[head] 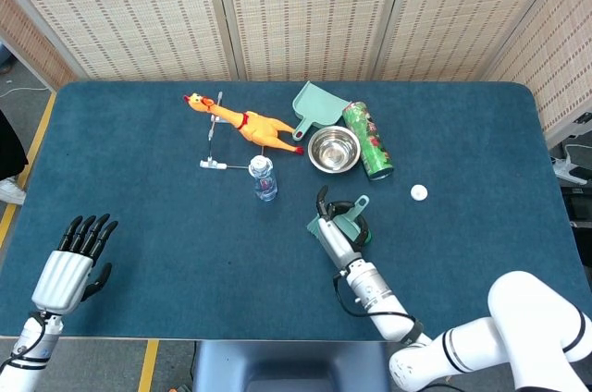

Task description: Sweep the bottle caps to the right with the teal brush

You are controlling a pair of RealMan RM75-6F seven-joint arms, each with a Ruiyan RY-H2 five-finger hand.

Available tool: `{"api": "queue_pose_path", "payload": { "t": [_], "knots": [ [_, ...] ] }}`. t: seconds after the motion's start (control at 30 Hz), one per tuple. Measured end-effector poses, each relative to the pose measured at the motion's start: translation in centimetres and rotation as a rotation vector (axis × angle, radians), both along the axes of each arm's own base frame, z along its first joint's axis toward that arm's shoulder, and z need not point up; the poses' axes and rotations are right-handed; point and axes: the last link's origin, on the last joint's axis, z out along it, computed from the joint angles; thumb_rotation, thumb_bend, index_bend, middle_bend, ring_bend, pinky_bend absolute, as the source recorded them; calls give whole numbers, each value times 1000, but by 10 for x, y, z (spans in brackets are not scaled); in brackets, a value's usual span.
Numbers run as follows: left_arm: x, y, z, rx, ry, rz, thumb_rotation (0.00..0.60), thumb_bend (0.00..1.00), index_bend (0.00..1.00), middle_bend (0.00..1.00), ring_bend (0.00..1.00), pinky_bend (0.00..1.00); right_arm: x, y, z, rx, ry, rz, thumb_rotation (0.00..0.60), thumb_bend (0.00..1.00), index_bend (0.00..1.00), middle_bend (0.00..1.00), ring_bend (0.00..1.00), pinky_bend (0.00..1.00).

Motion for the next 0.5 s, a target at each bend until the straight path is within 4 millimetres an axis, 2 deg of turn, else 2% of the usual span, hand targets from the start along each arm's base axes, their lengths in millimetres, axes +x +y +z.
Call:
{"api": "queue_pose_path", "payload": {
  "t": [0.27, 0.5],
  "knots": [
    [-1, -1, 1, 1, -3, 1, 600, 465, 0, 0, 0, 50, -7, 0, -4, -21, 65, 8, 600, 328, 950, 786, 523, 175],
    [-2, -2, -1, -2, 1, 3, 600, 465, 0, 0, 0, 50, -27, -5, 3, -60, 139, -7, 600, 328, 950, 788, 523, 175]
  ]
}}
